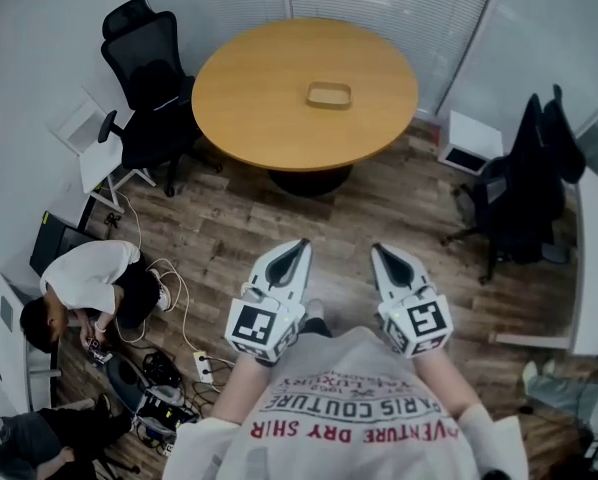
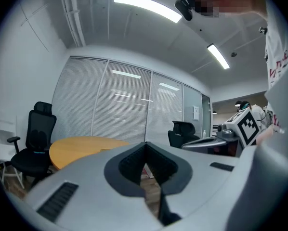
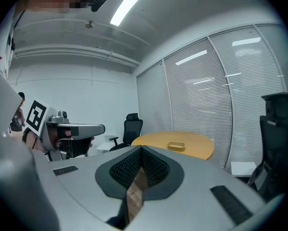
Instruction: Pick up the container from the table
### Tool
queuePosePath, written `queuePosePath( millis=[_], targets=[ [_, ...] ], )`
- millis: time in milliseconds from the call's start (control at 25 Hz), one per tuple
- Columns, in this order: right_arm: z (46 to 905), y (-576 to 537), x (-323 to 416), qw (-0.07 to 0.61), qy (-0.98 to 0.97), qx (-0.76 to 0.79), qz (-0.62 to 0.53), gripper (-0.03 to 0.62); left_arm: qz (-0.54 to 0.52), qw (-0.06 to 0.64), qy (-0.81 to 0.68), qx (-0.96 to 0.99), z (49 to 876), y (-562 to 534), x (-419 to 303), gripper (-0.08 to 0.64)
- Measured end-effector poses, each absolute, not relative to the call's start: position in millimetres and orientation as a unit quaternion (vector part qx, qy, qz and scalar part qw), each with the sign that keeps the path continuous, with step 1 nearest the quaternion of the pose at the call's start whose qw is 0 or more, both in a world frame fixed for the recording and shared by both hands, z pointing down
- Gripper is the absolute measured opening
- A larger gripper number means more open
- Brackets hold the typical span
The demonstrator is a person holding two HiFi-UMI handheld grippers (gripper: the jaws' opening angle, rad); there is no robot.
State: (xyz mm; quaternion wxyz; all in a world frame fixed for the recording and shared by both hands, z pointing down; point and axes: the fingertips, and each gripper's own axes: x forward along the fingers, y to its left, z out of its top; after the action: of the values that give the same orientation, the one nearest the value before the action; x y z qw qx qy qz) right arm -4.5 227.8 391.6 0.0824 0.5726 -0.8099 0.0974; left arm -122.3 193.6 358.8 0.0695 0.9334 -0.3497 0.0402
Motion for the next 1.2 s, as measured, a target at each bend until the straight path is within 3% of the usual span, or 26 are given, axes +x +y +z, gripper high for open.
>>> queuePosePath(
  millis=[760, 1200],
  targets=[
    [403.8, 38.3, -19.8, 0.085, -0.804, 0.579, 0.104, 0.000, 0.040, 0.083, -0.359, 0.929, 373.8, 17.9, -155.4, 0.000],
    [398.4, -111.6, 45.4, 0.076, -0.841, 0.530, 0.077, 0.000, 0.066, 0.073, -0.415, 0.904, 393.3, -114.5, -92.7, 0.000]
  ],
)
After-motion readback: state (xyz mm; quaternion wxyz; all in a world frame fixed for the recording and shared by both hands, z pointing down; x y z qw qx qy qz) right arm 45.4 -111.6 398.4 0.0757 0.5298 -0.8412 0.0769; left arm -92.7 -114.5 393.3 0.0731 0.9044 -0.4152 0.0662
